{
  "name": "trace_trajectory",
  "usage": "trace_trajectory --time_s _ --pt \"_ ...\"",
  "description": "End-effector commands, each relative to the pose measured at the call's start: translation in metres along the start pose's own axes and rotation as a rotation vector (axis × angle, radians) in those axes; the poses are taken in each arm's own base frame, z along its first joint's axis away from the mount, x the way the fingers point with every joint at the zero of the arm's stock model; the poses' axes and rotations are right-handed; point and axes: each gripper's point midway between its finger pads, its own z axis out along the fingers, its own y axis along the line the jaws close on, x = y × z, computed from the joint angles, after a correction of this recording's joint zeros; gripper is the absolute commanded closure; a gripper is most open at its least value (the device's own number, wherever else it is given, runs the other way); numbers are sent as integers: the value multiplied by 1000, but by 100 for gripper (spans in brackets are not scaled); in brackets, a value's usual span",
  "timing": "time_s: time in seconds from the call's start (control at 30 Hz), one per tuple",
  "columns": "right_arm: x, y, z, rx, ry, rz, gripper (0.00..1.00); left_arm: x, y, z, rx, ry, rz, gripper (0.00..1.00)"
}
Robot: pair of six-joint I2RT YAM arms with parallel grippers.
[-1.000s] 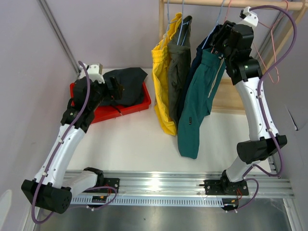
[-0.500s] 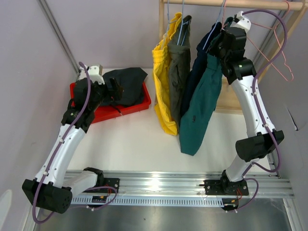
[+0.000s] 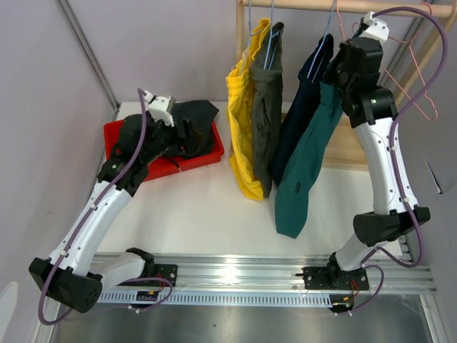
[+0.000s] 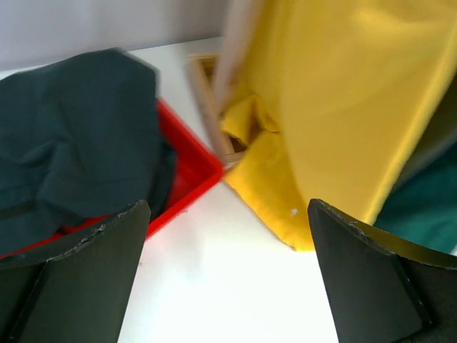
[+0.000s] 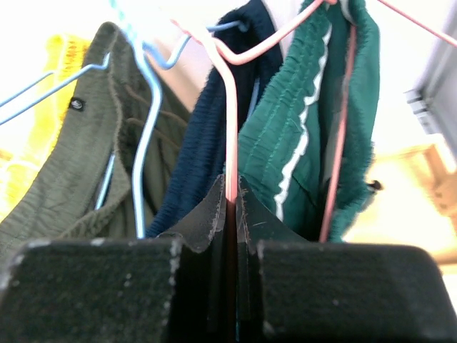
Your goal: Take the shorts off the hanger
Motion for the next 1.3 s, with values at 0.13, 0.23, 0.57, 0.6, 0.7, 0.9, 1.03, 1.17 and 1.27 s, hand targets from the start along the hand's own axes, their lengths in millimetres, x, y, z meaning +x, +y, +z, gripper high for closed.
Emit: trace_trajectory --time_s 0.13,0.23,0.57,0.6,0.7,0.9,1.03,1.17,1.27 --pt "-129 -26 -103 10 -340 80 100 -49 -70 -12 149 -73 98 1" --pt "-125 -36 -106 17 -334 95 100 -61 -93 -18 199 -94 105 1" --pt "-98 -43 -109 -22 -271 153 100 -55 -185 -31 484 -70 75 0" --pt "-95 -43 -111 -23 -266 161 100 -57 -203 -34 535 -94 74 0" --pt "-78 -45 -115 -27 -239 186 100 -49 -269 -54 698 -120 89 1" --pt "-64 -36 -134 -48 -205 218 100 -16 -349 -44 818 -107 135 0" --pt "-73 -37 -156 -73 -229 258 100 -7 -371 -25 835 -110 131 1" --pt "-78 -36 -173 -96 -233 282 100 0 -388 1 813 -126 126 1" --pt "-80 -37 -183 -108 -241 294 100 2 -400 13 819 -124 117 1"
